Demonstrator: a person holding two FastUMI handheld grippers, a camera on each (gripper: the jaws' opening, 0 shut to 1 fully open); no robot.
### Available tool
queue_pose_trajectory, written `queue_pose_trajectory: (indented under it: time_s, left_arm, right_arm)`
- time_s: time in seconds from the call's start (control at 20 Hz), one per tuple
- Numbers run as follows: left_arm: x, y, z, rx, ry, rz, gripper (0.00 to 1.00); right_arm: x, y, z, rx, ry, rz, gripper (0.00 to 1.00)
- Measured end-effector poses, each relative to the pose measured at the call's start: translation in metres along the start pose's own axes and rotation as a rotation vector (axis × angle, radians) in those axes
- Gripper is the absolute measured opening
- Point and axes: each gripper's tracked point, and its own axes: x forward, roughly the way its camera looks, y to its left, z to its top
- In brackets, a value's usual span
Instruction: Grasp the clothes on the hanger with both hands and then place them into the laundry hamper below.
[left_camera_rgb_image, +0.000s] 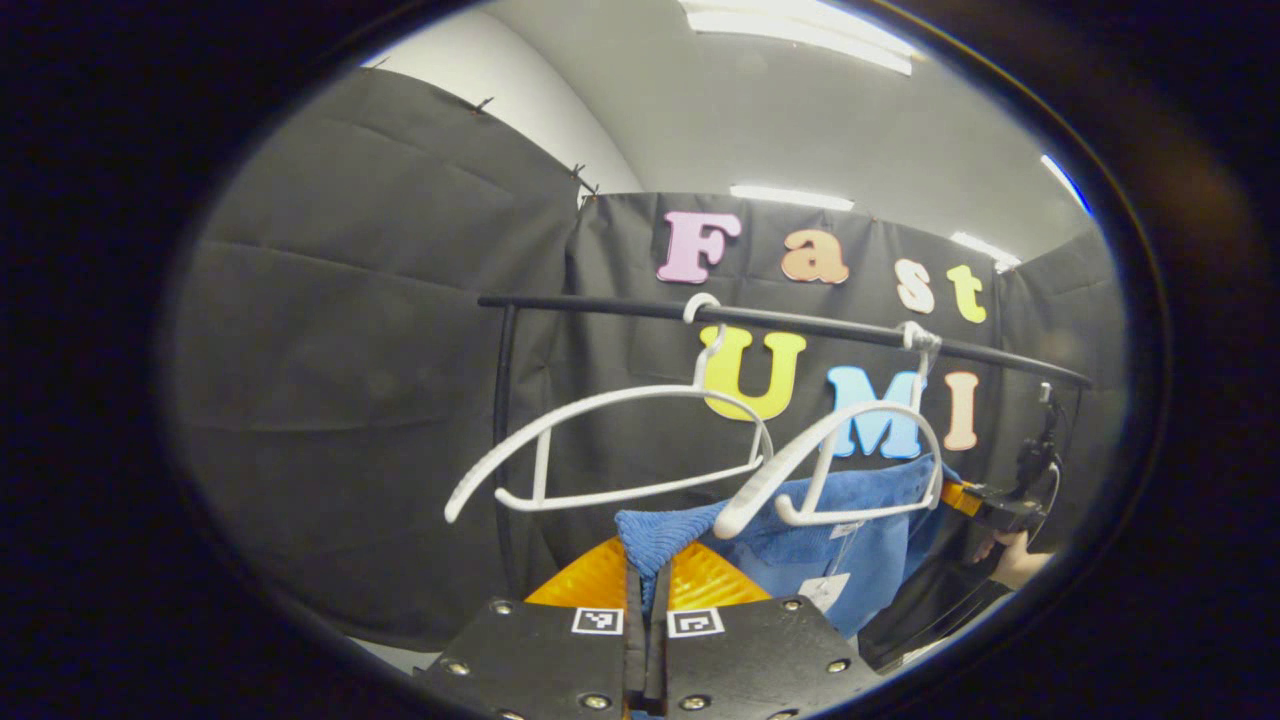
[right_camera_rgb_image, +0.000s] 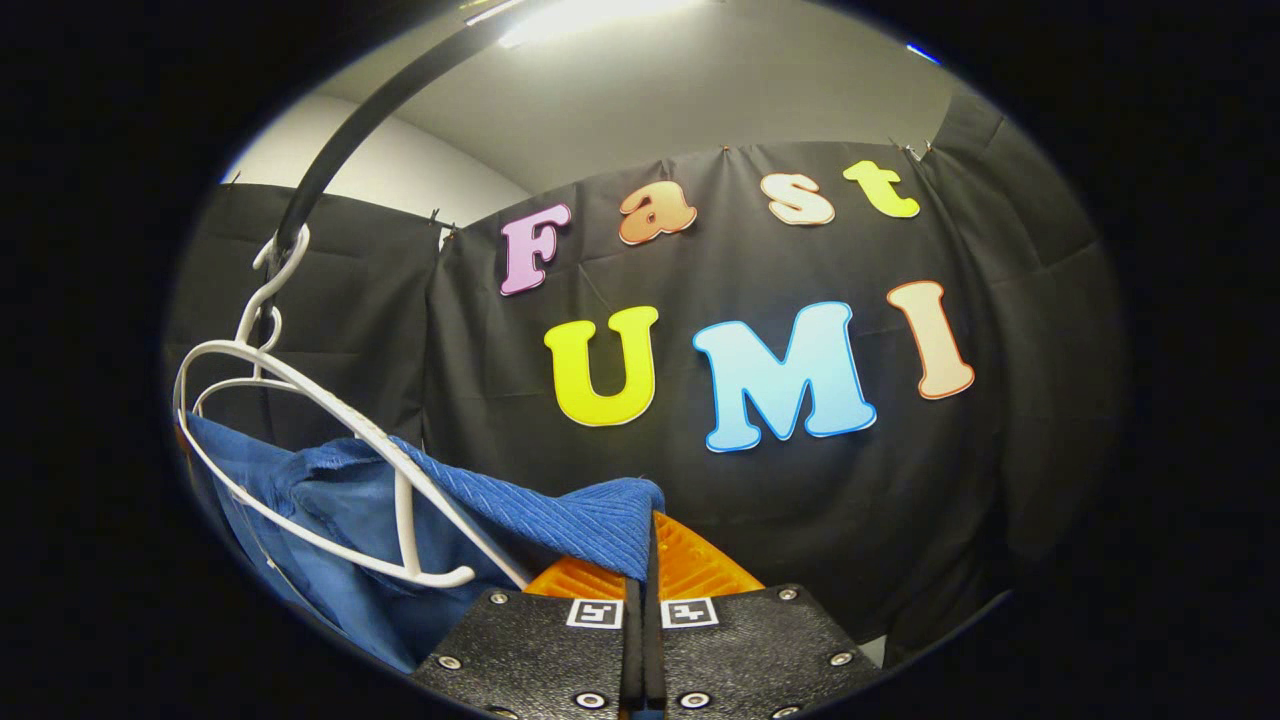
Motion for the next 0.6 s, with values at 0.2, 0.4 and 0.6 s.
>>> queue_pose_trajectory:
  time_s: [0.2, 0.4, 0.6]
  left_arm:
    - [-0.004, -0.005, -0.028, -0.08, 0.013, -0.004, 0.05]
    - [0.002, -0.039, -0.051, -0.087, 0.045, -0.038, 0.01]
    - [0.011, -0.065, -0.065, -0.019, 0.08, -0.023, 0.01]
  right_arm:
    - [0.0, -0.009, -0.006, -0.039, -0.007, -0.026, 0.0]
    - [-0.002, -0.028, -0.014, -0.083, 0.001, -0.071, 0.0]
    - [-0.008, -0.05, -0.037, -0.09, 0.046, -0.11, 0.0]
